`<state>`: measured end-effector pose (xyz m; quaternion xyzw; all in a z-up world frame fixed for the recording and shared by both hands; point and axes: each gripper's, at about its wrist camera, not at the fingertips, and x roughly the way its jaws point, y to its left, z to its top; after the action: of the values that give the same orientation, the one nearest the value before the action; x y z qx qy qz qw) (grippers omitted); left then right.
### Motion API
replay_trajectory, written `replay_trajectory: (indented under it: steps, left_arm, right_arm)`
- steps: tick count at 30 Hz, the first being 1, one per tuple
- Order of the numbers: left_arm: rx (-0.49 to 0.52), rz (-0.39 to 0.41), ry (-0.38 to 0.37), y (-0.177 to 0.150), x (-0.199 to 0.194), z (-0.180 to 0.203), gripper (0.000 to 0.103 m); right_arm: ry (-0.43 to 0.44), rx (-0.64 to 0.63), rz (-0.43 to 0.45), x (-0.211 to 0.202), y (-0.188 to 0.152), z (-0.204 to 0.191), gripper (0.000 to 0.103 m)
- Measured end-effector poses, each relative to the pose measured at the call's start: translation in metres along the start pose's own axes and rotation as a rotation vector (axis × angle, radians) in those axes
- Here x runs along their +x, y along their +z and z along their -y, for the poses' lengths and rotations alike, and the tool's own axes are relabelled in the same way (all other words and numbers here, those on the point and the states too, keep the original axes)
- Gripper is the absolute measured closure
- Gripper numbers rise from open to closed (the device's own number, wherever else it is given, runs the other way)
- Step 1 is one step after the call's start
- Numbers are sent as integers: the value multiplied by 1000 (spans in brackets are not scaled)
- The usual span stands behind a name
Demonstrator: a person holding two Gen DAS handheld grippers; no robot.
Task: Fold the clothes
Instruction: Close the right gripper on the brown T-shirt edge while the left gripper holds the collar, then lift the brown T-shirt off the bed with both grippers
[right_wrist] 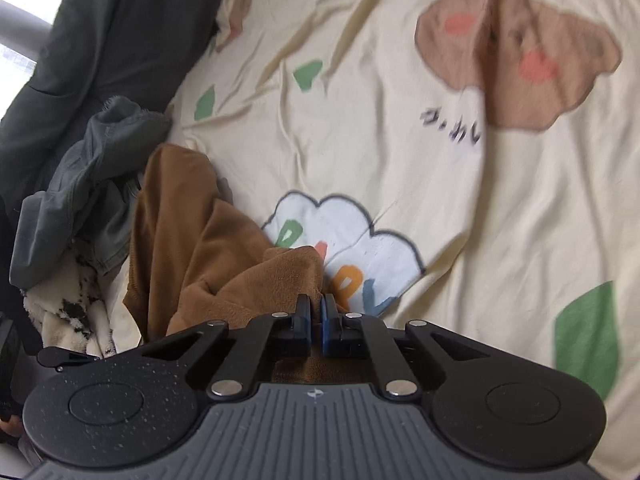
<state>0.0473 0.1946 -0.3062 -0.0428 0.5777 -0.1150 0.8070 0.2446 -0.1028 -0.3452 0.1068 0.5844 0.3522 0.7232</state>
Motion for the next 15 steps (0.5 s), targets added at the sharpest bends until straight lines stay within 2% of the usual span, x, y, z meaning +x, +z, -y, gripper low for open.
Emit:
replay_trajectory:
  steps: [5, 10, 15]
  left_arm:
    - [0, 48, -4, 2, -13, 3, 92]
    - [12, 93, -16, 6, -24, 9, 92]
    - [30, 107, -32, 8, -25, 20, 92]
  right_arm:
    - [-44, -5, 74, -45, -4, 2, 101]
    - [-108, -9, 126, -87, -23, 5, 101]
    - [-159, -3, 114, -109, -54, 9, 101]
